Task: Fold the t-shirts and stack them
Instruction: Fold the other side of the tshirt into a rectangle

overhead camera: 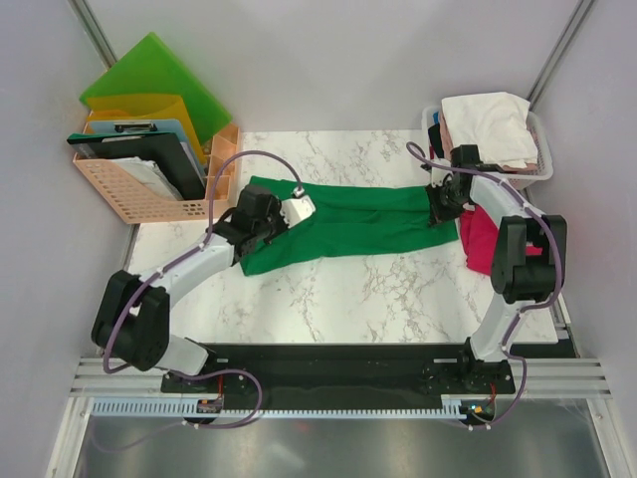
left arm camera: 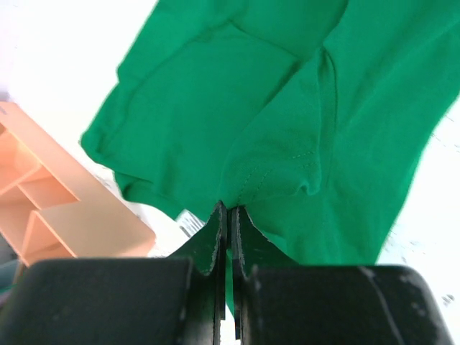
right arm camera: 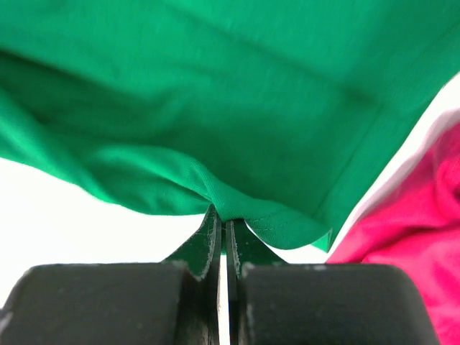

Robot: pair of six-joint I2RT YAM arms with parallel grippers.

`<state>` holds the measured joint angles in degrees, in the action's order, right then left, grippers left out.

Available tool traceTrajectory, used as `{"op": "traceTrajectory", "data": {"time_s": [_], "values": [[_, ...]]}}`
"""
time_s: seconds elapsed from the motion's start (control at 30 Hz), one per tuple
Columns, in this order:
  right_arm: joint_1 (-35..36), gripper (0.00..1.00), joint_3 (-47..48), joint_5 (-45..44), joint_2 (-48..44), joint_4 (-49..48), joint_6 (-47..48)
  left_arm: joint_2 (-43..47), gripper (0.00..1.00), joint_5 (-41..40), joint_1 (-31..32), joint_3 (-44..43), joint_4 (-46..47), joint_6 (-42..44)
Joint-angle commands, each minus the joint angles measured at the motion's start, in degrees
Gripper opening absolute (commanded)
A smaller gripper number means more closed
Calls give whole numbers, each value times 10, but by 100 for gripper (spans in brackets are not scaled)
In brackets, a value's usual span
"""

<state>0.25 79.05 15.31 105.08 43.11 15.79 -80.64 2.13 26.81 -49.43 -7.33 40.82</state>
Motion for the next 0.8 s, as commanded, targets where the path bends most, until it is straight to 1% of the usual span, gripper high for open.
{"op": "traceTrajectory", "data": {"time_s": [0.0, 0.13, 0.27, 0.37, 0.4, 0.47, 0.5, 0.53, 0.57, 0.6, 0.63, 0.67, 0.7, 0.73, 0.77], "values": [[0, 0, 41, -2, 27, -17, -16, -34, 2, 9, -12, -58, 29, 39], [0, 0, 56, -18, 38, -26, -23, -86, 2, 10, -18, -107, 19, 49], [0, 2, 69, -27, 57, -25, -24, -122, 2, 11, -20, -127, 21, 47], [0, 10, 68, -26, 59, -28, -26, -142, 2, 12, -21, -129, 30, 44], [0, 22, 69, -25, 58, -29, -27, -147, 2, 11, -20, -129, 33, 44], [-1, 41, 59, -17, 46, -36, -30, -154, 2, 8, -21, -127, 40, 45], [0, 59, 52, -19, 39, -42, -34, -161, 2, 5, -20, -124, 43, 49], [0, 66, 32, -19, 28, -60, -37, -163, 6, 2, -21, -122, 47, 50], [0, 70, 19, -17, 2, -69, -38, -166, 11, -4, -22, -119, 51, 52], [0, 76, 6, -19, -12, -87, -40, -167, 19, -8, -23, -112, 57, 55], [-1, 80, -19, -21, -27, -94, -42, -167, 49, -14, -25, -107, 64, 58], [-1, 88, -30, -22, -41, -99, -42, -167, 56, -19, -27, -102, 72, 61], [-1, 94, -40, -22, -67, -103, -44, -166, 60, -19, -29, -94, 87, 66], [0, 95, -56, -21, -80, -102, -45, -167, 65, -39, -34, -91, 93, 67], [0, 96, -64, -20, -107, -102, -45, -167, 66, -41, -36, -88, 95, 70]]}}
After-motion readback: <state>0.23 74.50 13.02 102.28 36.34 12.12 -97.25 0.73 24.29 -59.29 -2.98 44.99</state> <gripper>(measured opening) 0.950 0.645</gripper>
